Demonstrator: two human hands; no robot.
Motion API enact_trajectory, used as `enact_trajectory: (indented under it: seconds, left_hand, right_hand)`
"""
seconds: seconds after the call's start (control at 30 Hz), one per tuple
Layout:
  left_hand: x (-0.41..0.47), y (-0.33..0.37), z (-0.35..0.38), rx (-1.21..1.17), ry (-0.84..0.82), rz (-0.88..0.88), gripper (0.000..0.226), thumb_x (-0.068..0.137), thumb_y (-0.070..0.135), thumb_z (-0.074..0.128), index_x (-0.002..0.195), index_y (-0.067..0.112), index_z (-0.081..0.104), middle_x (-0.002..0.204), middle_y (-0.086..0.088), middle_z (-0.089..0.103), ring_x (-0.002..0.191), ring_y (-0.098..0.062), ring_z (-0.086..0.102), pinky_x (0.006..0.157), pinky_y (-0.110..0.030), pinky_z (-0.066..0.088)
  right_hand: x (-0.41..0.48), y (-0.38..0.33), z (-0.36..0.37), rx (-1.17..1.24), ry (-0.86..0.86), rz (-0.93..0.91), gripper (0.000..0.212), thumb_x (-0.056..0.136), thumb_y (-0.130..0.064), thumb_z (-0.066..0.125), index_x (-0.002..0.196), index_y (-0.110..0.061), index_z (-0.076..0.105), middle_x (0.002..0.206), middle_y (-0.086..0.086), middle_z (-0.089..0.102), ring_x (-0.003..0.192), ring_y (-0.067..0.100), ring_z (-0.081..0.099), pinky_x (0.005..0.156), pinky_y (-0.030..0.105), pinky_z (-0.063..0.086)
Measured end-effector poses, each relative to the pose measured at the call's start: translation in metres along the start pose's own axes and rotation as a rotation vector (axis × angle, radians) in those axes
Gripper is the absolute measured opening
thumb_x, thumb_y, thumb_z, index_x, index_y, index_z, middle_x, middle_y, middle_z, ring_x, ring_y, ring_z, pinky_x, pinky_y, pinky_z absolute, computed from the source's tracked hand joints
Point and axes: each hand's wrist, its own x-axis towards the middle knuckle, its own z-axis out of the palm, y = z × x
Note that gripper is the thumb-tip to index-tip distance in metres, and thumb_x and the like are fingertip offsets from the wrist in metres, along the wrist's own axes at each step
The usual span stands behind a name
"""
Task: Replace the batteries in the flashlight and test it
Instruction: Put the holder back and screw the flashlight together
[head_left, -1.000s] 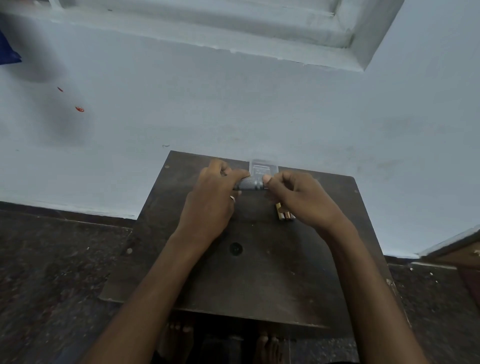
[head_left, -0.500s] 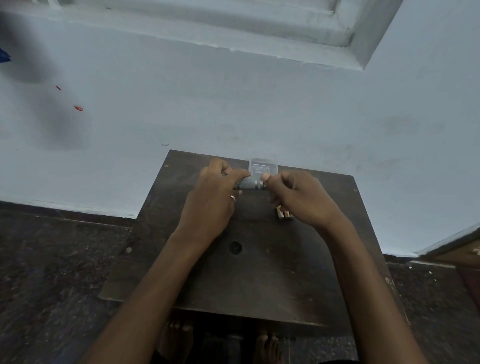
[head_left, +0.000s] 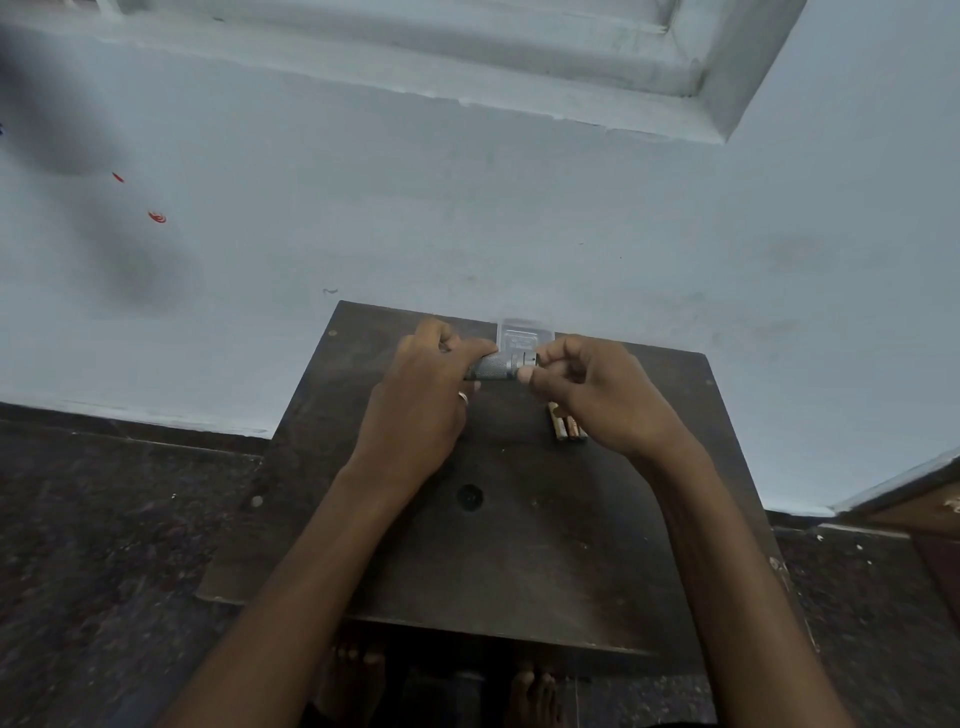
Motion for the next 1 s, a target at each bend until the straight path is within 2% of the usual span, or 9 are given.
enact_trajectory:
  seconds: [0.2,0.3,0.43,0.53,0.6,0.77,0.87,0.93,1.0]
  left_hand:
    - [-0.0001,0.0023,0.0004,0.011,0.003,0.008,0.050,0.086,0.001,0.065,0.126,0.029,0.061,0.109,-0.001,0.045,0.098,-0.019,0.047,0.069,-0.045,0.055]
    - [0.0003,0.0009,-0.0001,0.015,0.007,0.005,0.049,0.086,0.002,0.065,0.125,0.031,0.061,0.109,0.000,0.045,0.098,-0.017,0.046,0.067,-0.042,0.055]
    - [0.0000,-0.0003,-0.0008,0.004,0.017,0.006,0.047,0.087,0.004,0.065,0.124,0.032,0.061,0.107,0.002,0.045,0.097,-0.017,0.045,0.065,-0.043,0.054]
    - [0.0000,-0.0003,-0.0006,0.007,0.010,0.011,0.046,0.087,0.004,0.065,0.124,0.032,0.062,0.107,0.002,0.043,0.095,-0.013,0.042,0.065,-0.043,0.054]
    - [-0.0001,0.0001,-0.0004,0.011,0.010,0.017,0.048,0.086,0.002,0.065,0.125,0.031,0.061,0.107,0.002,0.044,0.094,-0.011,0.040,0.066,-0.041,0.054]
    - [-0.0006,0.0022,-0.0007,0.011,-0.003,0.019,0.050,0.086,0.000,0.064,0.126,0.029,0.061,0.110,-0.001,0.046,0.097,-0.015,0.045,0.066,-0.041,0.053]
    - [-0.0005,0.0009,-0.0012,0.025,-0.003,0.023,0.049,0.087,0.002,0.064,0.126,0.030,0.061,0.110,-0.001,0.046,0.097,-0.014,0.044,0.063,-0.037,0.051]
    - [-0.0002,-0.0002,-0.0014,0.022,0.001,0.015,0.049,0.087,0.002,0.064,0.126,0.032,0.061,0.110,-0.001,0.047,0.098,-0.015,0.045,0.063,-0.036,0.050]
    - [0.0002,-0.0006,-0.0013,0.017,0.001,0.007,0.049,0.088,0.003,0.063,0.126,0.032,0.060,0.111,-0.001,0.047,0.099,-0.019,0.047,0.065,-0.041,0.054]
  right_hand:
    - [-0.0019,-0.0023,0.0018,-0.057,0.003,0.061,0.058,0.097,-0.057,0.052,0.077,-0.006,0.070,0.064,0.001,0.073,0.059,0.010,0.072,0.064,0.032,0.056]
    - [-0.0019,-0.0025,0.0010,-0.042,0.024,0.029,0.034,0.092,-0.051,0.064,0.082,-0.018,0.068,0.072,-0.001,0.074,0.068,0.012,0.071,0.064,0.028,0.053]
    - [-0.0002,-0.0038,-0.0009,0.123,-0.018,0.037,0.019,0.086,-0.021,0.079,0.101,-0.020,0.068,0.089,0.014,0.074,0.084,0.027,0.072,0.081,0.045,0.058]
    - [-0.0006,-0.0017,-0.0006,0.036,-0.010,0.009,0.015,0.089,-0.031,0.075,0.093,-0.018,0.070,0.081,0.008,0.075,0.075,0.018,0.073,0.071,0.038,0.057]
    - [-0.0012,-0.0010,0.0009,-0.026,-0.014,0.015,0.032,0.094,-0.044,0.066,0.083,-0.014,0.070,0.072,0.004,0.075,0.063,0.006,0.070,0.062,0.028,0.049]
    - [-0.0009,-0.0016,0.0027,-0.034,-0.026,0.072,0.058,0.097,-0.057,0.051,0.080,-0.005,0.071,0.066,-0.001,0.074,0.059,0.010,0.073,0.060,0.026,0.050]
    - [-0.0011,-0.0009,0.0011,-0.031,0.004,0.052,0.041,0.094,-0.053,0.061,0.084,-0.015,0.072,0.074,0.003,0.075,0.065,0.011,0.071,0.063,0.031,0.052]
    - [-0.0010,-0.0021,-0.0015,0.052,0.001,0.043,0.019,0.088,-0.039,0.074,0.095,-0.021,0.070,0.081,0.006,0.075,0.075,0.020,0.071,0.073,0.038,0.057]
    - [-0.0009,-0.0024,-0.0027,0.144,-0.033,0.051,0.020,0.085,-0.021,0.080,0.102,-0.020,0.068,0.085,0.012,0.073,0.073,0.021,0.067,0.080,0.044,0.059]
